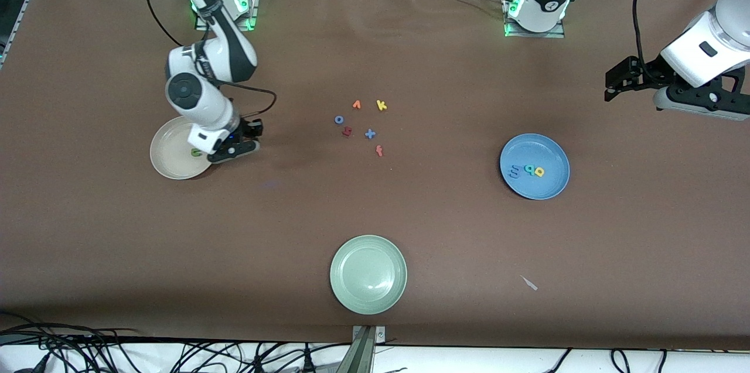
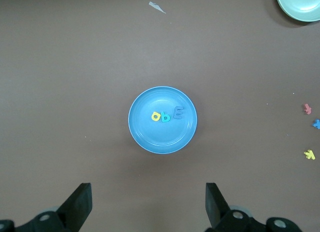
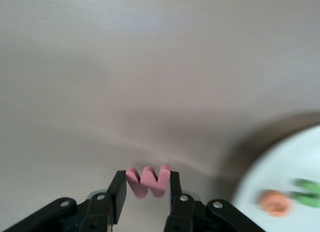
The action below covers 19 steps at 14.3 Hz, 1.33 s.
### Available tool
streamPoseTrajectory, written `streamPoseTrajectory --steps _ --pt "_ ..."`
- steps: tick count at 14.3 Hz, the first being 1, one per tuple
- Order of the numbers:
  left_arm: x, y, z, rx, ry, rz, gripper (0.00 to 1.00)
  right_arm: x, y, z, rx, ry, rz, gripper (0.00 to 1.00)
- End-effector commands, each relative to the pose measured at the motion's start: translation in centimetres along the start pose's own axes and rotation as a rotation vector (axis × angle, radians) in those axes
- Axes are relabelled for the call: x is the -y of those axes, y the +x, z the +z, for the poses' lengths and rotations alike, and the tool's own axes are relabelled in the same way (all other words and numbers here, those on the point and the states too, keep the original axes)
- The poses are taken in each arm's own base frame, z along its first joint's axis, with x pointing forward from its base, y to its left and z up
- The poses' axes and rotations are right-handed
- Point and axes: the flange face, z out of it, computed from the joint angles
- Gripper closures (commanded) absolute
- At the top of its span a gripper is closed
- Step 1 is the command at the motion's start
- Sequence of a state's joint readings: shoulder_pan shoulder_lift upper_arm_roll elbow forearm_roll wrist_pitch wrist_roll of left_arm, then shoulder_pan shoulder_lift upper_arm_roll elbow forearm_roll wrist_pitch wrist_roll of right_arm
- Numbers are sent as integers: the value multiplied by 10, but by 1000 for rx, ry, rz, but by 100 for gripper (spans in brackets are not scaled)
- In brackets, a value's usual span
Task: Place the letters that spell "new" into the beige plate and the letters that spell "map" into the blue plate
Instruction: 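Carry the pink W to the white plate and open the right gripper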
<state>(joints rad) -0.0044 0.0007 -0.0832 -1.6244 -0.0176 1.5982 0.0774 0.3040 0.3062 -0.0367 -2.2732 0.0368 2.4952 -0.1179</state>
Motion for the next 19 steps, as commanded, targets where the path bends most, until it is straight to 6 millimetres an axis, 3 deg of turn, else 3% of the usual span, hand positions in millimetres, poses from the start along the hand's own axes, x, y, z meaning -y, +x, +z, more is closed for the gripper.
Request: streamPoseTrajectory --steps 1,6,7,8,10,11,15,19 --pt "1 3 -5 6 -17 0 0 -52 -10 -5 15 -17 -90 75" --pt "2 2 -4 15 -16 -2 0 -103 -6 -23 86 -9 -113 74" --pt "3 2 -4 18 -16 -3 0 -112 -8 -21 92 -8 -99 53" --pt "4 1 -4 18 -16 -5 0 -118 -9 -19 97 -7 -74 1" --pt "6 1 -4 18 -16 -8 0 -119 -7 -25 99 -3 -72 0" --pt "5 1 -4 18 -16 -7 0 -118 0 -37 116 7 -74 0" --pt "5 1 -4 18 -16 -7 0 -109 33 -116 230 49 -3 0" --pt "5 1 -3 25 -17 -6 0 -91 36 -176 317 60 43 0"
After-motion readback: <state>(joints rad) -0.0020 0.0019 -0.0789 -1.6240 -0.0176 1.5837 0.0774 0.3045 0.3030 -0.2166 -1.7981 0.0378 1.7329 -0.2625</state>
